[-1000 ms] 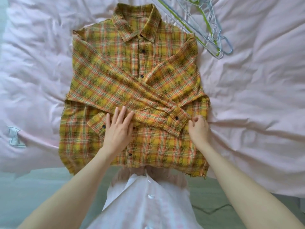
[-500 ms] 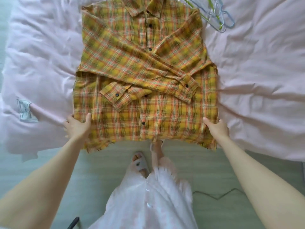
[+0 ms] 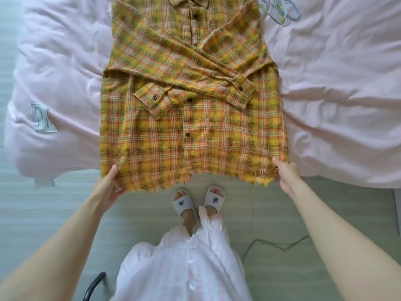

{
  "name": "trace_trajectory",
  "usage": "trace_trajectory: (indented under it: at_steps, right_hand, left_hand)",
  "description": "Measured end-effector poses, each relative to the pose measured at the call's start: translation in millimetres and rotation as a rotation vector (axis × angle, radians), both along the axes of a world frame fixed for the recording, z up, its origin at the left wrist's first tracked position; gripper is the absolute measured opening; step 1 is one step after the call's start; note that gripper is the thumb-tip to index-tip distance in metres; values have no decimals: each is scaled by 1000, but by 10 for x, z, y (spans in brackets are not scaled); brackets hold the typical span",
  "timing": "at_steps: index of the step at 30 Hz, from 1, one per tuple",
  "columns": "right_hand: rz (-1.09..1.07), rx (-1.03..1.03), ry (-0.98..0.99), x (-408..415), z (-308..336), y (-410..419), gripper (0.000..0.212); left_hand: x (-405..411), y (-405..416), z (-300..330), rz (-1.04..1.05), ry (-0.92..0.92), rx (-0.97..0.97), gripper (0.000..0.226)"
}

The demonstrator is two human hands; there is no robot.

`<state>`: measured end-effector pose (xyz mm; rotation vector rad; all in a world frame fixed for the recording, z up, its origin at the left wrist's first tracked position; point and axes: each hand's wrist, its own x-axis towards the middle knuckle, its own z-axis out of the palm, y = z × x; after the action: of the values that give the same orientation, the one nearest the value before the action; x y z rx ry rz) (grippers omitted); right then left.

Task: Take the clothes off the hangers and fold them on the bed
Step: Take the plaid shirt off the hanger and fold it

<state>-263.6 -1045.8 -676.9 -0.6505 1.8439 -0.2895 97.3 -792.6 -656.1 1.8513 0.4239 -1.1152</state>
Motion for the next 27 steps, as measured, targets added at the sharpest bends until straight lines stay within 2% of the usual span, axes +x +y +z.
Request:
trace_trajectory:
  at_steps: [5,9,11,14,22,24,27]
  right_hand:
    - [-87,-58,13,57,138,-6,56]
    - [-144,-42,-59,34,447,-14,49]
    - [-195,1,-132,38,577,-13,41]
    - [-252,109,-300,65,735,-32,44]
    - [-450,208,-477,131,467,85,46]
    - [-463,196,-534,152,352,181,47]
    - [-428,180,-628,228,143,298,60]
  left_hand:
    - [-84,-13,251,144,-172,-51,37]
    - [-157,-78,551,166,-243,-108,38]
    - [-166,-124,631,154,-276,-120,41]
    - [-179,-222,734,159,-302,-127,42]
    - [-269,-229,373,290,-157,-83,52]
    - [-295,-146,171,290,-45,-211,56]
    - [-336,-93,-47,343,169,-474,61]
